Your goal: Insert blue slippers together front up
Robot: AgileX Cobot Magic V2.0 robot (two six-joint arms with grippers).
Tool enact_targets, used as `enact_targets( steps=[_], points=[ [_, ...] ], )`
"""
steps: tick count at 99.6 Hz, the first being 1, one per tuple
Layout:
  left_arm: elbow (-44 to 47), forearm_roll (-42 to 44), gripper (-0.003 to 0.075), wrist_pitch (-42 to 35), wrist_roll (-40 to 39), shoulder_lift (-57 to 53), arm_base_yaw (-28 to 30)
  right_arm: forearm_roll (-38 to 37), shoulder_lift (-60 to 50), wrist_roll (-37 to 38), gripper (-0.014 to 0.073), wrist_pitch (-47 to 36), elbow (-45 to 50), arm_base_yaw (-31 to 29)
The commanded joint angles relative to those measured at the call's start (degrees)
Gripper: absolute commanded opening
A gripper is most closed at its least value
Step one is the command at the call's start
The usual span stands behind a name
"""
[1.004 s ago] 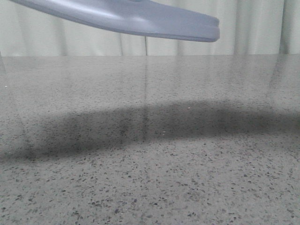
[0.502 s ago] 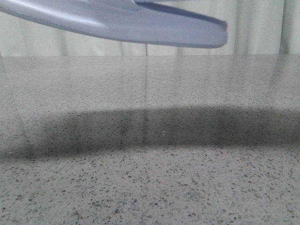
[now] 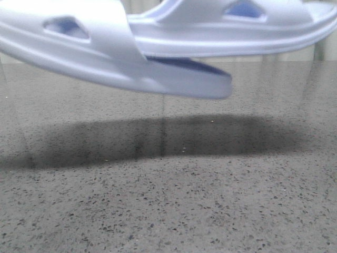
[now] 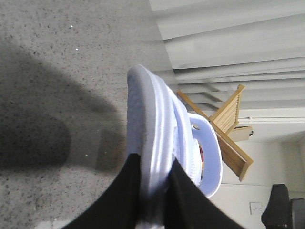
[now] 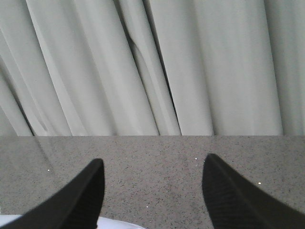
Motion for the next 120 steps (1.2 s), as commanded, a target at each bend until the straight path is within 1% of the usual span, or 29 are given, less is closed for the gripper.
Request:
enact_targets(
  steps=[1, 9, 26, 44, 59, 81, 97, 104, 108, 113, 120],
  points=[
    [-1.9, -5.1, 0.0016, 2.0, 2.6, 2.4, -0.4, 0.7, 0.1, -1.0, 0.0385, -2.4, -1.9, 0.0],
    [-1.9, -6.8, 0.0016, 3.3, 5.3, 4.7, -0.4, 0.7, 0.1, -1.0, 0.0385, -2.0, -1.9, 0.0],
    [-1.9, -7.4, 0.0016, 3.5, 8.7, 9.3, -0.4, 0.7, 0.1, -1.0, 0.0385, -1.4, -1.9, 0.0],
    [-1.9, -10.3, 0.0016, 6.2, 14.4, 14.3, -0.4, 0.7, 0.1, -1.0, 0.0385, -0.1, -1.9, 0.0],
    [-1.9, -10.5, 0.0016, 6.3, 17.0, 17.8, -0.4, 0.7, 0.1, -1.0, 0.0385, 0.4, -1.9, 0.0],
    [-1.9, -12.9, 0.0016, 5.6, 21.9, 19.4, -0.4, 0.7, 0.1, -1.0, 0.0385, 1.1, -1.9, 0.0],
    [-1.9, -13.0, 0.0018, 3.8, 23.7, 19.4, -0.4, 0.7, 0.1, -1.0, 0.0385, 1.2, -1.9, 0.0],
    [-1.9, -13.0, 0.004, 3.8, 24.7, 19.4, -0.4, 0.7, 0.1, -1.0, 0.0385, 1.2, -1.9, 0.0],
    [-1.9, -13.0, 0.0071, 3.8, 25.0, 19.4, -0.4, 0.7, 0.1, -1.0, 0.0385, 1.2, -1.9, 0.0],
    [-1.9, -13.0, 0.0124, 3.8, 25.0, 19.4, -0.4, 0.7, 0.1, -1.0, 0.0385, 1.2, -1.9, 0.0],
    [-1.9, -13.0, 0.022, 3.8, 25.0, 19.4, -0.4, 0.7, 0.1, -1.0, 0.0385, 1.2, -1.9, 0.0]
  ],
)
